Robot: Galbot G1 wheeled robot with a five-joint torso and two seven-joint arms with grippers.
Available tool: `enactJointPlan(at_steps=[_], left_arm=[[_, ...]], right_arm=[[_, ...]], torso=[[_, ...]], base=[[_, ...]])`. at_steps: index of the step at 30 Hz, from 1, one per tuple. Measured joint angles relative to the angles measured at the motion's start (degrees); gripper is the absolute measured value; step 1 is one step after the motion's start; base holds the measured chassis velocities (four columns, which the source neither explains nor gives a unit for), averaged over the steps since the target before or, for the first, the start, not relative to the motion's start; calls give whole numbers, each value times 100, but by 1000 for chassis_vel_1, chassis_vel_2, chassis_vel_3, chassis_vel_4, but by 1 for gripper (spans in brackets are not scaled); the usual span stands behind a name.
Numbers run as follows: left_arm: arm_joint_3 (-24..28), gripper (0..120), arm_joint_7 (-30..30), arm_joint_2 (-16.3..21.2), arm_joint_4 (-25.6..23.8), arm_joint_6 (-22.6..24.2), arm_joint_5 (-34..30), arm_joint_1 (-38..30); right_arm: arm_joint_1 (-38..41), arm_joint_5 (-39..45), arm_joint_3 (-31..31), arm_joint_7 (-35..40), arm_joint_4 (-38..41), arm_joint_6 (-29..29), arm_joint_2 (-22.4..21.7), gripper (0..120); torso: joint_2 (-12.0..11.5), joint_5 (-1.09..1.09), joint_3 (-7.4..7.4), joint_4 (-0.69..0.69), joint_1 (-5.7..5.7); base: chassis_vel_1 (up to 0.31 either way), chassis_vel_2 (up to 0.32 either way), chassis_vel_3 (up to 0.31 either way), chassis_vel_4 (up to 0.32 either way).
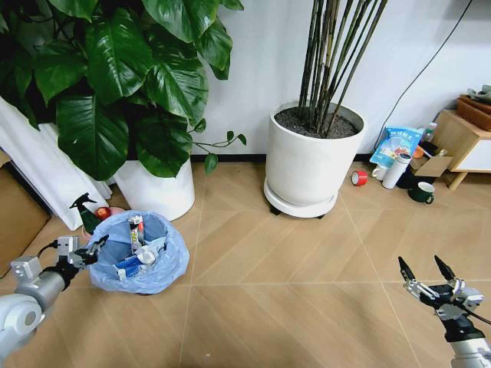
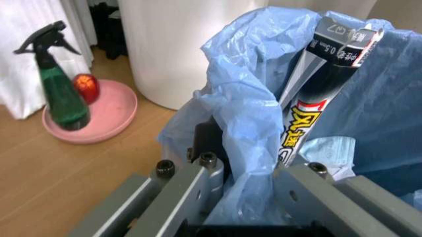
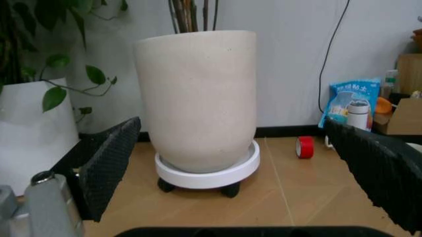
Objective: Pick up the trash bin and place the garbage on the floor into it.
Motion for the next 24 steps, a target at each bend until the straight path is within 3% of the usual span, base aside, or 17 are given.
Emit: enactJointPlan(at_steps=[24], left_arm=[[44, 0, -78, 34, -66, 40, -43, -55]], right_arm=[[34, 145, -22, -130, -68, 18, -142, 100]], torso=[[0, -2, 0, 0, -1]], base=[[251, -167, -247, 171]])
